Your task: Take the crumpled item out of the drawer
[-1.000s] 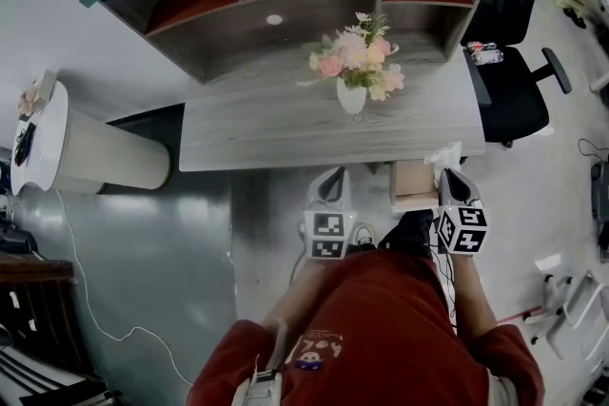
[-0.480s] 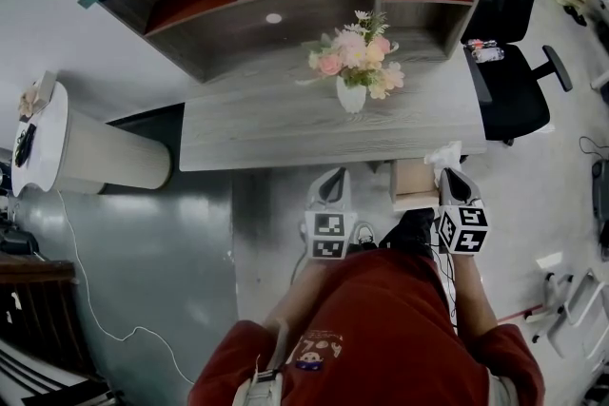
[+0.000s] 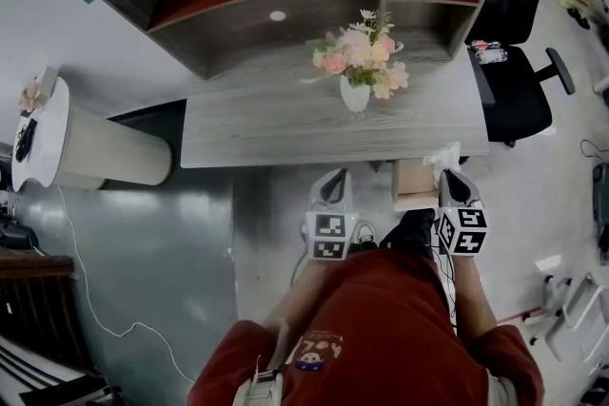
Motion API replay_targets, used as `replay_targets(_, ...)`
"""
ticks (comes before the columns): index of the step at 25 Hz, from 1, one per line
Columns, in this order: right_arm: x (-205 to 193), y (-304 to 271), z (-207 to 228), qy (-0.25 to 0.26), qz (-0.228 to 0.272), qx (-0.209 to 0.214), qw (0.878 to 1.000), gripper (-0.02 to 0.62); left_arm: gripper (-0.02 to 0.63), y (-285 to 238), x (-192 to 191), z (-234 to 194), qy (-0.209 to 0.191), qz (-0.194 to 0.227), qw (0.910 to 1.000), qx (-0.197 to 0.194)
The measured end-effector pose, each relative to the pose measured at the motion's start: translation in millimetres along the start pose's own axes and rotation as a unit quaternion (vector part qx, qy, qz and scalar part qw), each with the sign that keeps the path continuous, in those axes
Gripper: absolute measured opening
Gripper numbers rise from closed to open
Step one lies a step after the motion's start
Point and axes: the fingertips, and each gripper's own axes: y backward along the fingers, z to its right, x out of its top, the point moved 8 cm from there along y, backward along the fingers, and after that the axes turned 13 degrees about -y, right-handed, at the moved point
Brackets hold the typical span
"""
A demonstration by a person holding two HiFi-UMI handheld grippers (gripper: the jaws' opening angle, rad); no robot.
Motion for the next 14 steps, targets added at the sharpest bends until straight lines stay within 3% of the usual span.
replay_targets(14, -1.7, -3.0, -0.5, 0.006, -0.005, 0.000, 1.000, 0.005, -0.003, -0.2, -3.9, 0.7, 0.004, -0.001, 1.0000, 0.001)
